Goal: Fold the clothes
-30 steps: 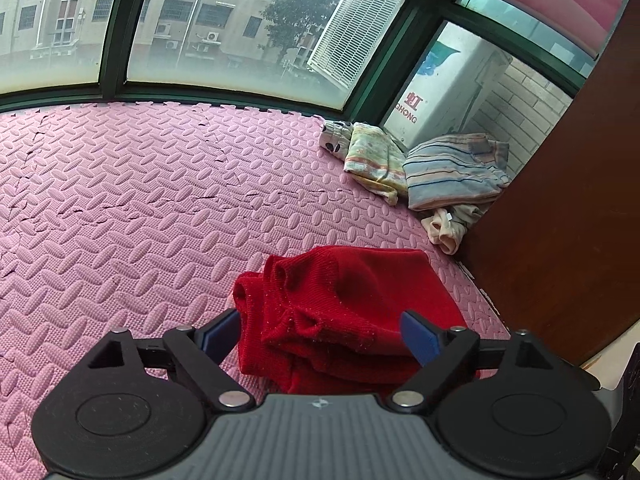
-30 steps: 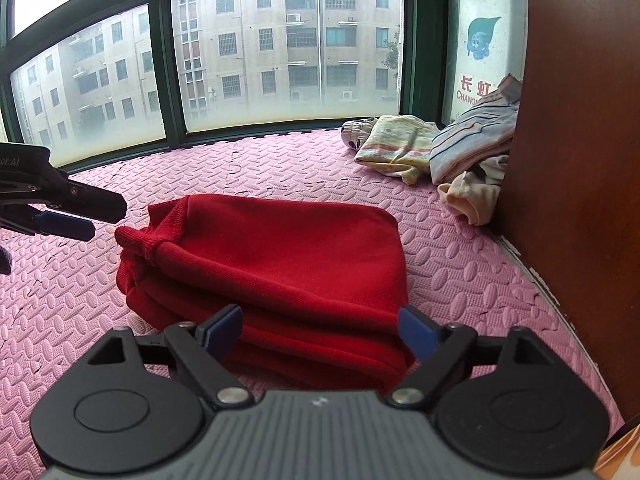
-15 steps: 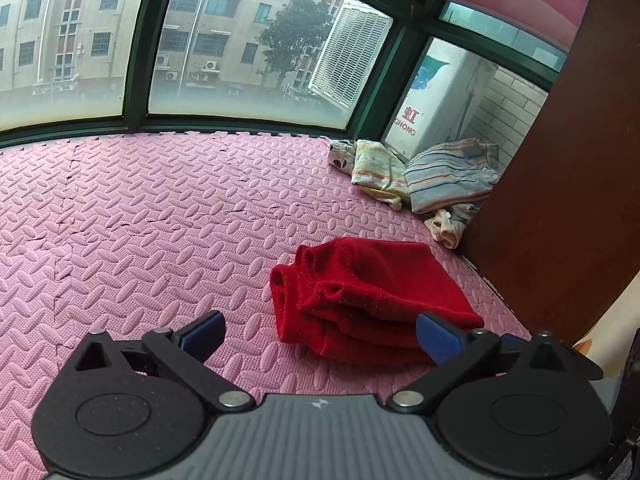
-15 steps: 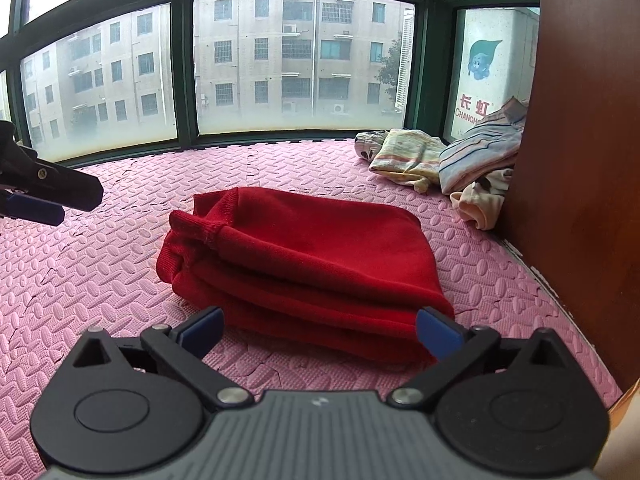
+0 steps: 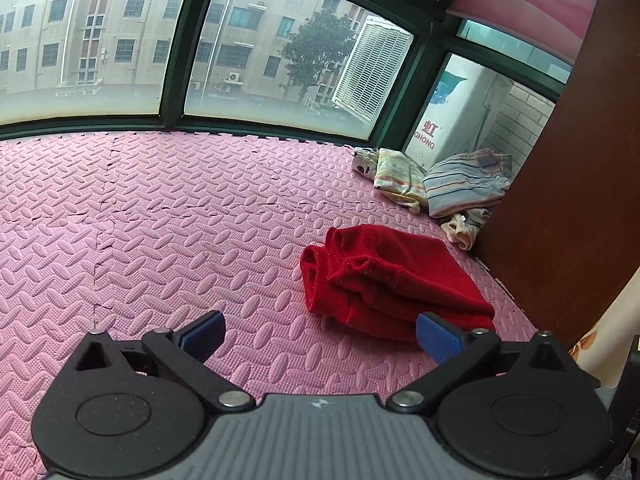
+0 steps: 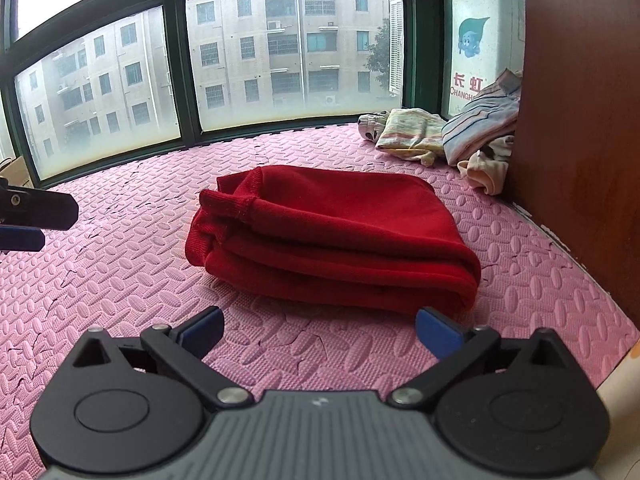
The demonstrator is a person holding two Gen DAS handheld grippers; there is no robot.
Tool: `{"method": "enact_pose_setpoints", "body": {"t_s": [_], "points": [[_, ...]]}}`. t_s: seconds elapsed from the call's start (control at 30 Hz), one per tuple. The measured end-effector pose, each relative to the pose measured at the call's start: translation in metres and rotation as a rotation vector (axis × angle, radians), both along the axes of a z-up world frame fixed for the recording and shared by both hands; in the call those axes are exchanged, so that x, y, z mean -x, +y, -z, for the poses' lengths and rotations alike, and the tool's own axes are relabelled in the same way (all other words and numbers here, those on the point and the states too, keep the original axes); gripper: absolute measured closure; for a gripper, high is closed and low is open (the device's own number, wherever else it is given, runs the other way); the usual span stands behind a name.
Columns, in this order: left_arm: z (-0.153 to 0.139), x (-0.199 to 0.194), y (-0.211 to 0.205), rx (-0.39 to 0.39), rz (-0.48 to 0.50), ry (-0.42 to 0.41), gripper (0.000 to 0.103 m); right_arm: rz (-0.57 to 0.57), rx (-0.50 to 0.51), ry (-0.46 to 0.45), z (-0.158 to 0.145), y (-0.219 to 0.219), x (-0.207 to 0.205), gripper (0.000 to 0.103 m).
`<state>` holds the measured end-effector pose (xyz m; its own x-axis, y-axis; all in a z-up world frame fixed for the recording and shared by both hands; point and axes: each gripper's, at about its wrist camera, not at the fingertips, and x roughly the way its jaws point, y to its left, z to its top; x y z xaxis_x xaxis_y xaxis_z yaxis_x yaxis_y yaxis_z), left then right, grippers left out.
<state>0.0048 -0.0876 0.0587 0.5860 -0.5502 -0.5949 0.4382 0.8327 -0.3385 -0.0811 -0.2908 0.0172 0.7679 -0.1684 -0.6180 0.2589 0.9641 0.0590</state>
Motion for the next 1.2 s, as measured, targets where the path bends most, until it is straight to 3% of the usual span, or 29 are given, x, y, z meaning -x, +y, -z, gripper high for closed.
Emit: {"method": "enact_pose_setpoints", "body": {"t_s": [0.27,0.87,1.2], "points": [[0.007,0.014,-0.002,-0.058,0.003,-0.006,0.000,0.001,0.019,0.020,0.004,0.009,0.008,0.000],[0.014,0.048,0.003,-0.103,0.019,-0.026,0.000,0.062,-0.014,0.069,0.006,0.014,0.025,0.000],[0.027,0.057,0.005,-0.145,0.010,-0.019,0.000,0.074,0.020,0.109,0.004,0.017,0.025,0.000]]}}
